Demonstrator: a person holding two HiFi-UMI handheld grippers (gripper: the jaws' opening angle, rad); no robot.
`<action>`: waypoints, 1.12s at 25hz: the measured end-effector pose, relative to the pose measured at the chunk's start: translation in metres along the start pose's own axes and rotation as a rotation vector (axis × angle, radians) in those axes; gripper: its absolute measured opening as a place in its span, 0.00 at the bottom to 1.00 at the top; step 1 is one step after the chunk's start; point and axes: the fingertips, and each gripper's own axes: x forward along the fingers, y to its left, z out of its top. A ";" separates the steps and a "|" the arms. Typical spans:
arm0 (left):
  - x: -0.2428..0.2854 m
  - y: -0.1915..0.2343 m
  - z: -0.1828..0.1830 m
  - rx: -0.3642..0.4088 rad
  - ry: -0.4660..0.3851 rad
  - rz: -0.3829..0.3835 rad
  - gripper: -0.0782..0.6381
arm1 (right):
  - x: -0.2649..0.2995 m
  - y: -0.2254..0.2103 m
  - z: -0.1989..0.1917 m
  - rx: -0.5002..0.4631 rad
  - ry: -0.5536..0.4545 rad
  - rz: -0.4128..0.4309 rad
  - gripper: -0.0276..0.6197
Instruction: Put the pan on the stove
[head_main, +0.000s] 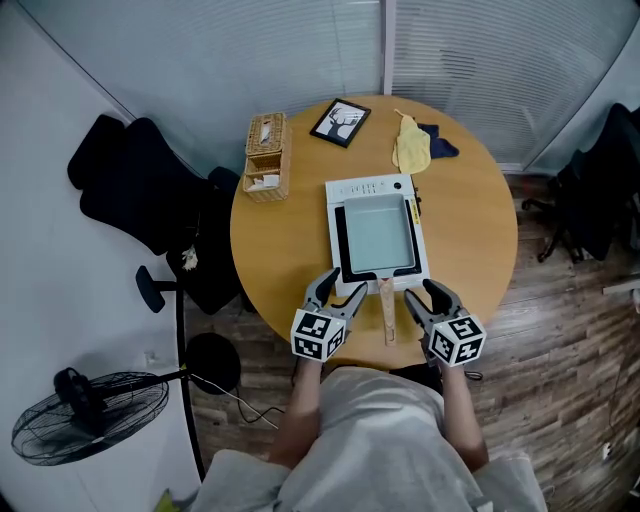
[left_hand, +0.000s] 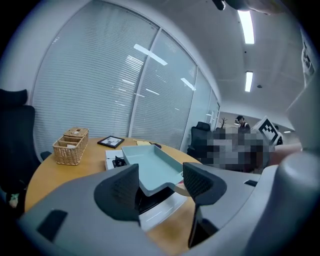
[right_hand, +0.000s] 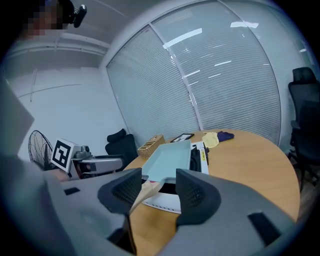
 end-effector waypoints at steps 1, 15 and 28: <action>0.000 0.000 -0.001 0.006 0.004 -0.001 0.51 | 0.000 -0.001 0.000 -0.004 0.003 -0.004 0.38; 0.000 -0.003 -0.001 0.058 0.010 -0.017 0.37 | 0.000 -0.008 0.003 -0.035 -0.004 -0.063 0.26; 0.001 0.002 -0.008 0.047 0.021 -0.022 0.16 | 0.002 -0.018 0.013 -0.066 -0.011 -0.101 0.13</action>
